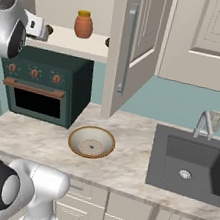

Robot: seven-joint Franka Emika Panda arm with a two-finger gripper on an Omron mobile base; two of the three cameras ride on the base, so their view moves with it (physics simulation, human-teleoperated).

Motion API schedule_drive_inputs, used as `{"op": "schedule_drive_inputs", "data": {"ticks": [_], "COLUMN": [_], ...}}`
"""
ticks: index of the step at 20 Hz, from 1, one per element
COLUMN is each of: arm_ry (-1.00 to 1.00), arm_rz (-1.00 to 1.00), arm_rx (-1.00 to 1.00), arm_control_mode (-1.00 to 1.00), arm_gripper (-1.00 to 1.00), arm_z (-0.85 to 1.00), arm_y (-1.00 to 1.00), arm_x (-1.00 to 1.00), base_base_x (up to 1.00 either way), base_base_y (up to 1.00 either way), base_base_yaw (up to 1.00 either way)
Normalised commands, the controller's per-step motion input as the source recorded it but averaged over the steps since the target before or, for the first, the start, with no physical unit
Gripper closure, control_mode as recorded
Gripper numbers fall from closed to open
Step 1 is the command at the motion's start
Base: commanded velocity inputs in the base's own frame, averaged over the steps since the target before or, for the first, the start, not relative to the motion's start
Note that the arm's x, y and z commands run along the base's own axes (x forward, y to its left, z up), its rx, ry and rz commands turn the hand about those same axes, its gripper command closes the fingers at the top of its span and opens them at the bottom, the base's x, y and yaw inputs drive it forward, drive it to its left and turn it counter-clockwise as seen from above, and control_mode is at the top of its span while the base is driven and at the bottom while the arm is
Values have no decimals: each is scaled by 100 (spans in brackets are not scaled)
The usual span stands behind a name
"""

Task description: Open the cabinet. Pick the kiwi and kiwi from the cabinet and place them into the bowl. Then close the cabinet.

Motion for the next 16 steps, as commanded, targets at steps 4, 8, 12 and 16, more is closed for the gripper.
{"op": "schedule_drive_inputs", "data": {"ticks": [4, 8, 12, 16], "arm_ry": [0, 0, 0, 0], "arm_rz": [0, 0, 0, -1], "arm_rx": [0, 0, 0, 0], "arm_control_mode": [-100, -100, -100, -100], "arm_gripper": [-100, -100, -100, -100], "arm_z": [0, 0, 0, 0], "arm_y": [0, 5, 10, 26], "arm_x": [76, 72, 71, 62], "base_base_x": [0, 0, 0, 0], "base_base_y": [0, 0, 0, 0], "base_base_yaw": [0, 0, 0, 0]}}
